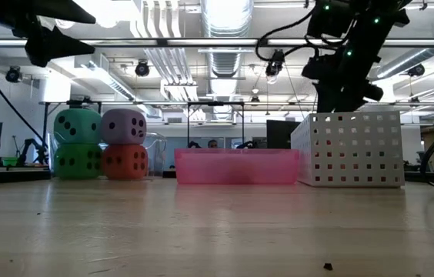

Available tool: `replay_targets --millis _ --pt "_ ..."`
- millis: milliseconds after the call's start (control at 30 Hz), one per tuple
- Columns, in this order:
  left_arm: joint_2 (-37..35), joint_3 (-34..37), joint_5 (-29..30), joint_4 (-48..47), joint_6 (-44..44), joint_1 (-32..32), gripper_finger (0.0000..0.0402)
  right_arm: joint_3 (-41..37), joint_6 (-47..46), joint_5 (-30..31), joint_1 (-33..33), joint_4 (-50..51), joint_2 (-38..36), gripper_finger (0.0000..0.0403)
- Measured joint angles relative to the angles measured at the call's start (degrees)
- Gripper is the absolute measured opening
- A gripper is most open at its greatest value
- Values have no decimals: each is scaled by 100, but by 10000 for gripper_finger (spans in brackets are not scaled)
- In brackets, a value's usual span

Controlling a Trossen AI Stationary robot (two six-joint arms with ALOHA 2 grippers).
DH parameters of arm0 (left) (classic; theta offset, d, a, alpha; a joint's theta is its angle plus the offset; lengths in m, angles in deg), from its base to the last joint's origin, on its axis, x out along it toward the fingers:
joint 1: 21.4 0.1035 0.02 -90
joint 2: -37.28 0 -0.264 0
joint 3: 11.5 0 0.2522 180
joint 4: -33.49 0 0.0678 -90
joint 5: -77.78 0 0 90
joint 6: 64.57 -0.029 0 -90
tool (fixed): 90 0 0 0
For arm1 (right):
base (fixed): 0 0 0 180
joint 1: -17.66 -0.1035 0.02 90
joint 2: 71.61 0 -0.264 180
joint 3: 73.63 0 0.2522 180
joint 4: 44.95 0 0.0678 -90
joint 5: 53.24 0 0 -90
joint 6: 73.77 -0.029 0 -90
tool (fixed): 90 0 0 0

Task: Pick & Place Toys
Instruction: Return to Home Position

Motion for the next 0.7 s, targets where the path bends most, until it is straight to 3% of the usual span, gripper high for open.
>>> replay_targets --millis 333,533,700 --pt "-548 0 -265 -783 40 29 349 -1 91 -226 -711 30 -959 204" --pt "-816 200 -269 -812 -81 80 349 -81 185 508 -1916 -293 -1564 111" --pt "-1168 663 -568 -767 -139 233 349 -706 1494 551 -2787 -2212 -1950 22"
